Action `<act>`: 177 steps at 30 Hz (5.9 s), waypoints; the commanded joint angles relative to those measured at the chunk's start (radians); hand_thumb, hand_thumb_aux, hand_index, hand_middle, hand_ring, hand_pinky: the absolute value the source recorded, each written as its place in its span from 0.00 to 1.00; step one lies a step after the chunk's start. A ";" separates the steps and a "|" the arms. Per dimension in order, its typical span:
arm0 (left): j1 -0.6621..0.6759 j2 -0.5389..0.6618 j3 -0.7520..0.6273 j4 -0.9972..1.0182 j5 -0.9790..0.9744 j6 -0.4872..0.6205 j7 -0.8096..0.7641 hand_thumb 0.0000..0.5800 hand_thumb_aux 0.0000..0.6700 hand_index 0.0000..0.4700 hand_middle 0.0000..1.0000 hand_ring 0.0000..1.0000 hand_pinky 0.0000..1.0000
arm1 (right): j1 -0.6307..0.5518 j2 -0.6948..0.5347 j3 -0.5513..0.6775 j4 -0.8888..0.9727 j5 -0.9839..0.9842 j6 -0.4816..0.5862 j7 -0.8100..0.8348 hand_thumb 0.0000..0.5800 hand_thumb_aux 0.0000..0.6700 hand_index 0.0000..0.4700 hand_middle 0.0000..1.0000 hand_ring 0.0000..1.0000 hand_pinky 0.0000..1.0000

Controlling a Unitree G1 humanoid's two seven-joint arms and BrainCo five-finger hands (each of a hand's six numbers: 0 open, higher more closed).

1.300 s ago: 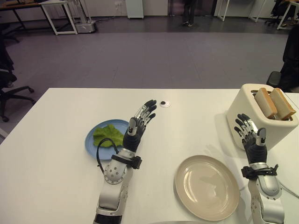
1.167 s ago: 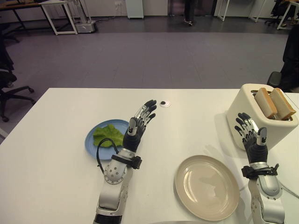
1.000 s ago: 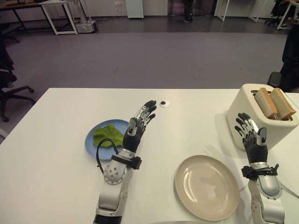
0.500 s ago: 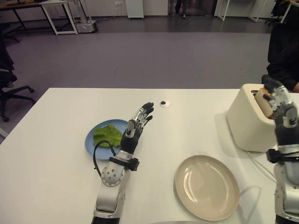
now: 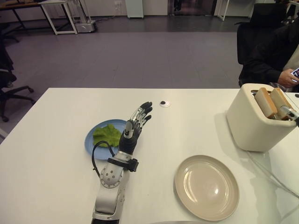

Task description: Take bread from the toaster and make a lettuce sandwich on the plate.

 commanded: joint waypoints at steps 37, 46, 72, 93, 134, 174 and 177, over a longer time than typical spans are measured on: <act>0.015 0.020 0.027 -0.047 -0.001 0.040 0.006 0.00 0.00 0.00 0.00 0.00 0.00 | 0.424 0.021 -0.124 -0.937 0.932 0.551 0.781 1.00 1.00 1.00 0.00 0.00 0.00; -0.052 0.110 0.155 0.040 0.005 0.018 -0.021 0.00 0.00 0.00 0.00 0.00 0.00 | 0.568 0.063 0.140 -0.838 0.534 0.200 0.761 1.00 1.00 1.00 0.00 0.00 0.00; -0.337 0.802 -0.146 0.830 1.144 -0.120 0.247 0.97 0.82 0.82 0.00 0.00 0.00 | 0.333 0.197 -0.105 -1.128 0.665 0.423 0.520 0.00 0.00 0.00 0.00 0.00 0.00; -0.305 0.554 -0.227 0.051 1.038 -0.107 0.115 1.00 1.00 1.00 0.00 0.00 0.00 | 0.249 0.212 -0.094 -0.943 0.550 0.414 0.420 0.00 0.00 0.00 0.00 0.00 0.00; -0.366 0.241 -0.509 0.173 1.270 -0.151 0.131 0.00 0.00 0.00 0.00 0.00 0.00 | 0.049 0.044 0.093 -0.294 -0.177 0.210 0.044 1.00 0.93 0.93 0.00 0.00 0.00; -0.221 0.323 -0.217 -0.138 1.074 -0.394 0.351 0.00 0.00 0.00 0.00 0.00 0.00 | 0.394 0.075 0.033 -0.788 0.762 0.277 0.958 1.00 1.00 1.00 0.00 0.00 0.00; -0.202 0.325 -0.276 -0.086 1.065 -0.419 0.297 0.00 0.00 0.00 0.00 0.00 0.00 | 0.319 0.073 0.101 -0.747 0.671 0.160 0.957 1.00 1.00 1.00 0.00 0.00 0.00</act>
